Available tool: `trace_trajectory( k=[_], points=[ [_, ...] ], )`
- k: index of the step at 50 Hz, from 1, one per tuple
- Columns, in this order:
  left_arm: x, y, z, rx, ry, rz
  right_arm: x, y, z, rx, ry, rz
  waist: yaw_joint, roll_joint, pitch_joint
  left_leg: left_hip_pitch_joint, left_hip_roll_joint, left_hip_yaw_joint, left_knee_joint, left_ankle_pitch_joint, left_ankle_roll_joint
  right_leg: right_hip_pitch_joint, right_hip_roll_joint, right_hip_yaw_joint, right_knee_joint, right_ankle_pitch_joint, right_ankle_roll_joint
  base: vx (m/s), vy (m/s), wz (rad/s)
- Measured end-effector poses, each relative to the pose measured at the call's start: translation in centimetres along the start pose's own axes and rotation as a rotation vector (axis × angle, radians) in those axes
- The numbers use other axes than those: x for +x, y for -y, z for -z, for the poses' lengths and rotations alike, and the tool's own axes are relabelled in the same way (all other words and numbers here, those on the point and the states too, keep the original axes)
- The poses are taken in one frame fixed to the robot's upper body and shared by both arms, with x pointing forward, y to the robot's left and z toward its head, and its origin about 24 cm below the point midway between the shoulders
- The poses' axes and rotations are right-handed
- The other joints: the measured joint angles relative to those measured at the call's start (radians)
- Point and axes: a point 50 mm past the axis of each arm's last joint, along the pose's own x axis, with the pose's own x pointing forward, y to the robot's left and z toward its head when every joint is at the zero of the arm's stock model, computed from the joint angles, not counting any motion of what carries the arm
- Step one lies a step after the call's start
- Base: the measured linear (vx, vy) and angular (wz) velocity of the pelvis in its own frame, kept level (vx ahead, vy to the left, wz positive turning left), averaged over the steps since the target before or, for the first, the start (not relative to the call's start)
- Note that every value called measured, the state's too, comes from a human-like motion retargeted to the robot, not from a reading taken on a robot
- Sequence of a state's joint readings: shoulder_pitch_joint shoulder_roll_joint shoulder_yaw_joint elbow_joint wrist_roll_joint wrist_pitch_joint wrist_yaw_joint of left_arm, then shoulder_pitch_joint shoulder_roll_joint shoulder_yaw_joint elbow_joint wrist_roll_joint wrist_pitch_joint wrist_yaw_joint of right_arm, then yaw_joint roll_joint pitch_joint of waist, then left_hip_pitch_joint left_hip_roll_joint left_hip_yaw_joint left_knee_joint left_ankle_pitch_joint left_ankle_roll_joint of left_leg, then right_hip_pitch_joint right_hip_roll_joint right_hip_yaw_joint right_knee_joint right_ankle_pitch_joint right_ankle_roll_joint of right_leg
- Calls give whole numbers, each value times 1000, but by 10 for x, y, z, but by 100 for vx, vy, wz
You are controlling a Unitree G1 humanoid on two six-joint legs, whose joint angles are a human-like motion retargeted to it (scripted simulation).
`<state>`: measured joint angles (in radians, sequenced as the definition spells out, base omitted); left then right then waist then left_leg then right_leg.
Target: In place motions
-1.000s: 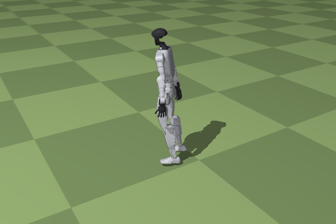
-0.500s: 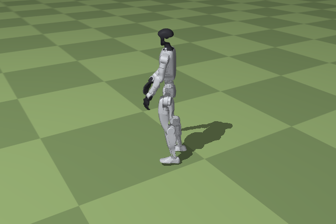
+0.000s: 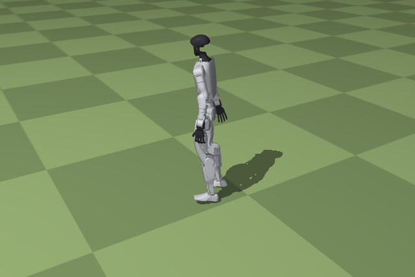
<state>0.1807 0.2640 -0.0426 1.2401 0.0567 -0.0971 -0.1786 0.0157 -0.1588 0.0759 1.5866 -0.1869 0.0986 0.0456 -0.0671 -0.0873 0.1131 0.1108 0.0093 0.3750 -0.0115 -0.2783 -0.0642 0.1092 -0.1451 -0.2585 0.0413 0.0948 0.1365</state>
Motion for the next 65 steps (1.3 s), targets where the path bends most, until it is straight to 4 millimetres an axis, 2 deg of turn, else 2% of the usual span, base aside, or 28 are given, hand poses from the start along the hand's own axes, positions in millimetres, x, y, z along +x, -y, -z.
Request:
trace_trajectory(
  k=[6, 9, 11, 13, 15, 20, 22, 25, 28, 31, 34, 40, 45, 50, 55, 58, 60, 63, 65],
  points=[
    [-14, -43, 8, 242, -40, -46, -2, -4, -24, -162, 77, -4, 14, 3, -6, 10, 2, 24, -2, -1, -1, -17, 2, 37, 4, 14, -1, 2, 3, -28],
    [-16, -58, 4, 271, -65, -84, -3, -11, -34, -224, 114, 14, 45, -4, -22, 5, 1, 25, 0, -1, 0, -24, -2, 40, 6, 17, 0, 11, 0, -2],
    [-14, -61, -2, 237, -78, -106, -4, -15, -44, -257, 152, 26, 61, -12, -28, -1, -2, 20, 2, 1, 1, -25, -7, 33, 6, 17, 2, 6, 1, 19],
    [-10, -57, -9, 157, -81, -109, -7, -18, -58, -287, 201, 29, 68, -21, -28, -10, -5, 10, 4, 3, 3, -25, -14, 21, 6, 16, 6, 0, 2, 36],
    [-4, -44, -18, 30, -61, -88, -11, -19, -75, -317, 255, 26, 62, -29, -29, -24, -9, -1, 9, 5, 4, -27, -23, 5, 6, 14, 10, -4, 5, 45],
    [11, 12, -43, -388, 73, 92, -23, -19, -108, -365, 371, 4, 55, -40, -36, -38, -28, -3, 5, 7, 9, -34, -45, -14, 8, 14, 20, 1, 11, 24],
    [12, 23, -50, -419, 105, 152, -27, -18, -117, -371, 406, -9, 60, -41, -33, -36, -36, -4, 4, 3, 11, -35, -53, -10, 11, 16, 24, 8, 10, -6],
    [13, 28, -48, -277, 73, 180, -31, -16, -125, -372, 444, -18, 67, -42, -28, -31, -50, -6, 4, -6, 18, -39, -64, -1, 20, 18, 28, 9, 11, -11],
    [13, 23, -40, -71, -6, 130, -29, -13, -120, -379, 448, -14, 80, -40, -24, -26, -62, -4, 2, -17, 25, -50, -73, 13, 37, 23, 27, 13, 14, -13],
    [13, 23, -35, 129, -75, 96, -24, -9, -106, -392, 397, -24, 47, -43, -20, -33, -70, -52, 12, -31, 22, -59, -100, -16, 67, 22, 32, 9, 10, 51],
    [13, 25, -33, 212, -123, 105, -17, -5, -87, -388, 323, -22, 28, -44, -9, -49, -58, -53, 30, -37, 10, -80, -121, -10, 93, 39, 37, 4, 7, 4],
    [14, 20, -51, 158, -80, 112, -7, -1, -54, -236, 224, -27, 67, 0, 34, -38, -39, 32, -3, -48, 43, -162, -76, 54, 154, 108, 33, -7, 4, -91],
    [15, 13, -63, 67, -36, 89, -2, -2, -27, -106, 166, -50, 37, 29, 39, -57, 4, 54, -9, -40, 45, -201, -9, 87, 262, 10, 23, -13, 3, -28],
    [15, 10, -73, 15, -6, 81, 3, -2, 11, -89, 67, -38, 19, 30, 30, -69, 19, 33, -6, -28, 41, -169, 61, 161, 288, -26, 58, -11, -3, 15],
    [15, 19, -62, -124, -4, 127, 3, 2, 48, -146, -60, -22, 59, 6, 3, -65, 9, 38, 19, -33, 24, -104, 55, 90, 164, -71, -46, -7, -5, -18],
    [14, 28, -44, -277, -45, 140, 2, 6, 51, -154, -112, -23, 79, -2, 1, -63, 16, 39, 55, -32, 9, -72, 55, 109, 102, -44, -38, -20, -8, -32],
    [13, 35, -30, -399, -77, 135, 1, 10, 42, -150, -112, -19, 74, 0, 8, -76, 36, 35, 99, -28, -6, -56, 59, 110, 73, -27, -42, -26, -3, -10],
    [10, 43, -6, -580, -139, 103, 0, 13, 14, -153, -22, -8, 67, 0, 9, -127, 72, 35, 207, 7, -30, -48, 64, 111, 51, -19, -53, -29, -2, -5],
    [7, 45, 8, -660, -181, 54, -1, 8, -11, -148, 79, -23, 59, 0, 9, -184, 106, 35, 320, 79, -39, -50, 59, 100, 48, -18, -51, -26, -3, 31]
  ],
)
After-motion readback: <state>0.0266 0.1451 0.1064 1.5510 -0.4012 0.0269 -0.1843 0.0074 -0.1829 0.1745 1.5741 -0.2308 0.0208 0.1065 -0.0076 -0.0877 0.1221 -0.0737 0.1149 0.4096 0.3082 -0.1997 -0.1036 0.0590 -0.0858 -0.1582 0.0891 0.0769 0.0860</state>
